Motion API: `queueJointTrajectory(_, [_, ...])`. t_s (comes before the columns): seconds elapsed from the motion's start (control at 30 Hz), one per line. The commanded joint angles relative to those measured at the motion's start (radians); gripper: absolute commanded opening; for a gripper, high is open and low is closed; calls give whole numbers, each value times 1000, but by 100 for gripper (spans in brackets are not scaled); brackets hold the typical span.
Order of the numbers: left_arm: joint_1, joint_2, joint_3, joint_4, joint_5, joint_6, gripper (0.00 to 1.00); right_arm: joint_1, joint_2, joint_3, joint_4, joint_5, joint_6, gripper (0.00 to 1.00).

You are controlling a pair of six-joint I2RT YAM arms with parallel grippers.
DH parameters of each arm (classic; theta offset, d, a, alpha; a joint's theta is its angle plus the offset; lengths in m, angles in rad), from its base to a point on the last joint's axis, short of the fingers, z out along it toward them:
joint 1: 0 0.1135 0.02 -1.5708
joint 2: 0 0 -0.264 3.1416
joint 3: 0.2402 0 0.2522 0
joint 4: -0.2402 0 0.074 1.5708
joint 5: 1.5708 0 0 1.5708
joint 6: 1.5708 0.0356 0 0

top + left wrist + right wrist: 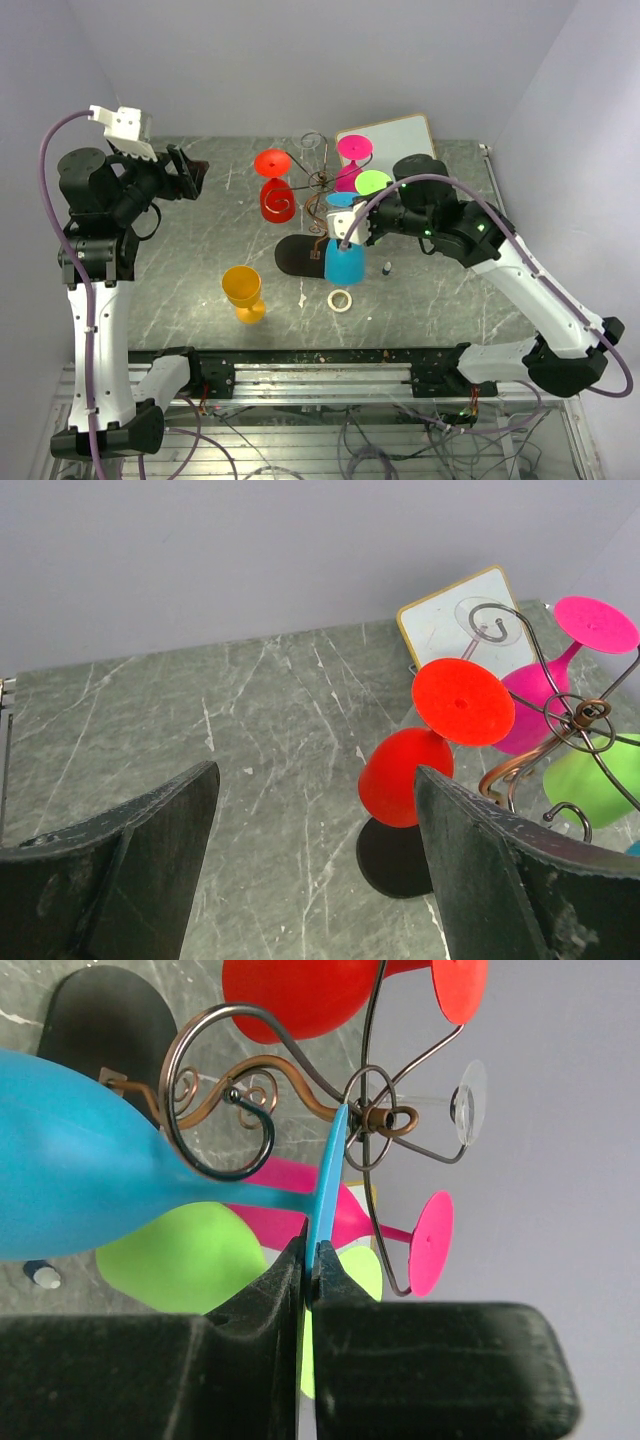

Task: Place the wine glass upside down on the wine glass rack

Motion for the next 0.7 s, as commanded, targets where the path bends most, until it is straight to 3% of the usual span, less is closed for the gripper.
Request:
queueJointTrajectory(0.0, [13,-8,-10,41,27,-2,89,34,20,-23,92,96,-9,0])
queueJointTrajectory(0.23, [15,-11,-14,44,38,-7,89,96,52,-32,145,171,-8,0])
queueJointTrajectory(0.67, [21,-12,-15,47,49,-13,89,141,46,-49,163,128,22,0])
